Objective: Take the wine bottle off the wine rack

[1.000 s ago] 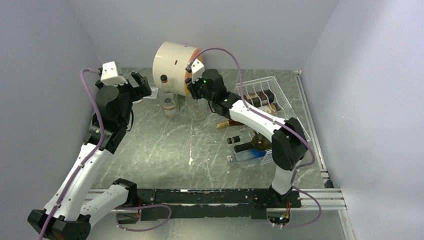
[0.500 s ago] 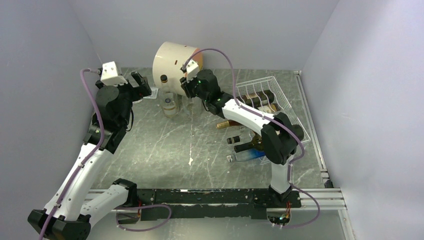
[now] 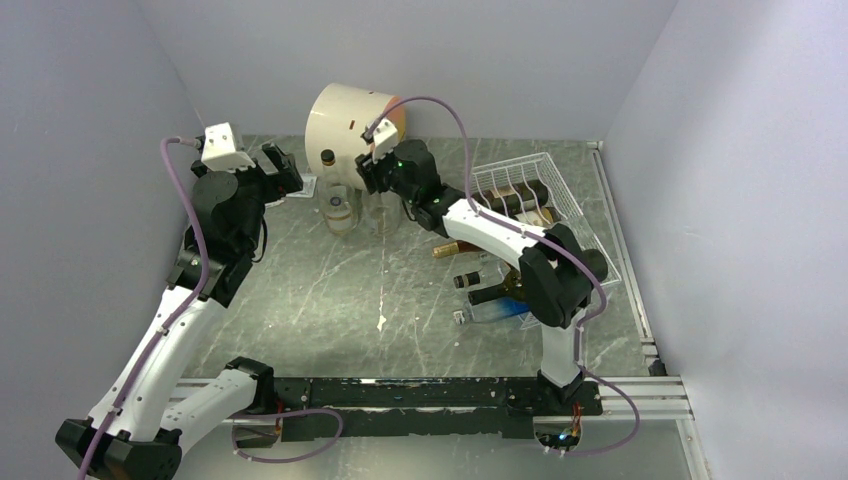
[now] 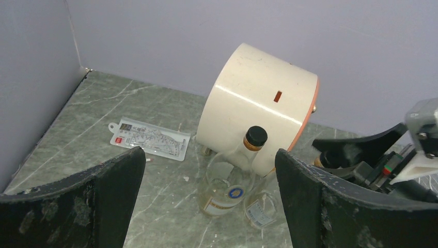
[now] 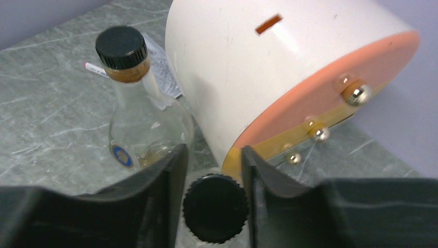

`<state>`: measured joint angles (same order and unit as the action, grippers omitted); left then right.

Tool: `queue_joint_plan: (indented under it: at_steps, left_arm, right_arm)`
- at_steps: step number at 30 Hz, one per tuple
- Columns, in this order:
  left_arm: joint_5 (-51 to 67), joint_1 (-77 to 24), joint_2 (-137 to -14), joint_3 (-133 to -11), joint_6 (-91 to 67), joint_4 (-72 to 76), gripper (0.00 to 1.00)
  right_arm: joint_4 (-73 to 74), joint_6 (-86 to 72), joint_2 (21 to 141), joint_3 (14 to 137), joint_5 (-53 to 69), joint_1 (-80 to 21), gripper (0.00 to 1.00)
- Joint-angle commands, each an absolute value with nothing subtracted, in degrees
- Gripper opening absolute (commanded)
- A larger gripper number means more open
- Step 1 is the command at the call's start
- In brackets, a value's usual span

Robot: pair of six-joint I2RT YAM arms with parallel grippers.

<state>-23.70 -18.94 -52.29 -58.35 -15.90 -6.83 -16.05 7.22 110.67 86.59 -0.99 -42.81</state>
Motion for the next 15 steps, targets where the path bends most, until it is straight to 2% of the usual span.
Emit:
queue_joint_plan:
  at_steps: [1,6,11,15]
  left_arm:
    - [-22.13,-18.46,-52.10,-60.19,-16.39,-6.62,0.99]
    - [-21.80,-18.43,-52.21,-60.72,-16.54,-7.11,0.99]
    - [-21.57,-18.46,-51.39,-60.30,-16.52,-6.63,0.99]
    - [-20.90,-18.46,-51.00,-60.61,-17.10,-6.93,0.99]
  right_arm:
    - [-20.95,8.23,106.33,89.12,-0.97,-42.89,0.75]
    - [-15.37,10.09,101.77,88.47,0.61,-42.93,0.98]
    - [-4.96,14.53,91.27,82.61,6.50,-43.18,1.00]
    - [9.41,21.68,80.15,77.48,8.79,-43.90,1.00]
